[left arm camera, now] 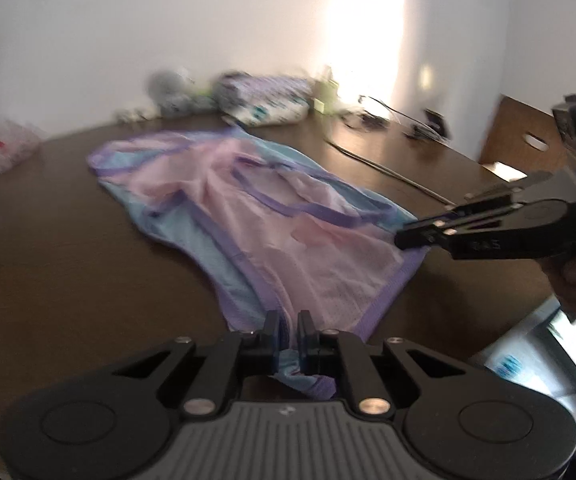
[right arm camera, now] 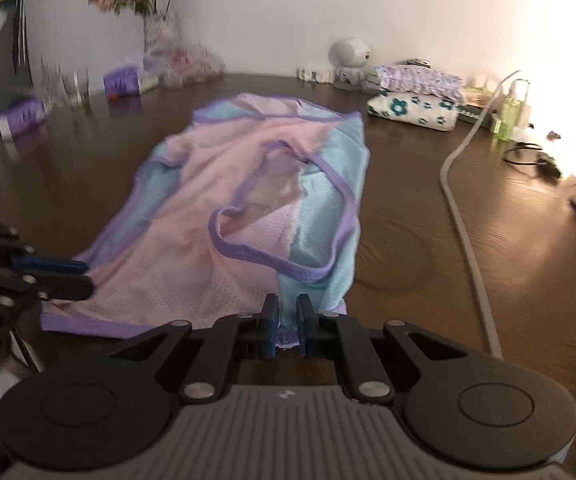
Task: Fold clothes
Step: 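Lower the garment onto the table with both tools and release it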
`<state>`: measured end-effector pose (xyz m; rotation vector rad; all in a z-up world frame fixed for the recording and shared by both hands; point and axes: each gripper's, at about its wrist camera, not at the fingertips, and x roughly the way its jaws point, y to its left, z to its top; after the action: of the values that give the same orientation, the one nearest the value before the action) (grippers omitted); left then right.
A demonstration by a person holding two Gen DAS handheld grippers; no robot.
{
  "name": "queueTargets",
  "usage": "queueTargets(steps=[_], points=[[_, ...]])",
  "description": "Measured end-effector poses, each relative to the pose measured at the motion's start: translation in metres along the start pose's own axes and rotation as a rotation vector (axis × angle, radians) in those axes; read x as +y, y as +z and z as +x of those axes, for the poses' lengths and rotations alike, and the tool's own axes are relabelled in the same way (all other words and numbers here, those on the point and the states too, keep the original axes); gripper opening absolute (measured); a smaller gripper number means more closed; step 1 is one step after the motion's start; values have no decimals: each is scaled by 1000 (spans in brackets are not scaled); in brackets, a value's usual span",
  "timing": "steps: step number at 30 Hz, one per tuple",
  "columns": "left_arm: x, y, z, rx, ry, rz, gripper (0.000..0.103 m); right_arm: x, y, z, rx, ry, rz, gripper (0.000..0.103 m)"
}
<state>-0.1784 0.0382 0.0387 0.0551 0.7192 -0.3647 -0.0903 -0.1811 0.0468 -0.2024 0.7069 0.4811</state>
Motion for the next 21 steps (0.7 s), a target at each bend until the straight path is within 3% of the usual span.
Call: queueTargets(steps=[3,4,6,8,9,13,15,16,17,18,21], points=[[-6,3,-14,25,-102,28,13,-7,-10,-21,10,-38,5,10],[-2,7,-18,-14,-69,20,14,-9,-11,-28,-15,-34,17,12],[15,17,-16,-89,83,-17,41,-14,-9,-35,-72,-17,44,18],[31,26,2,-105,266,-69,40,-17,-1,-29,-110,-25,60,23],[37,30,11,-96,316,-92,38,-18,3,-24,-120,-33,62,23],[40,37,31,-115,271,-114,42,-26,29,6,-142,-90,77,28],[34,37,40,-131,293,-82,44,-30,37,19,-127,-93,88,28],[32,37,46,-118,324,-68,43,-32,40,26,-114,-89,100,28],[30,37,52,-96,357,-55,33,-34,41,32,-97,-88,108,28],[28,37,59,-76,376,-46,12,-34,41,37,-81,-86,112,28],[29,34,62,-68,393,-35,2,-33,35,39,-63,-60,114,23]])
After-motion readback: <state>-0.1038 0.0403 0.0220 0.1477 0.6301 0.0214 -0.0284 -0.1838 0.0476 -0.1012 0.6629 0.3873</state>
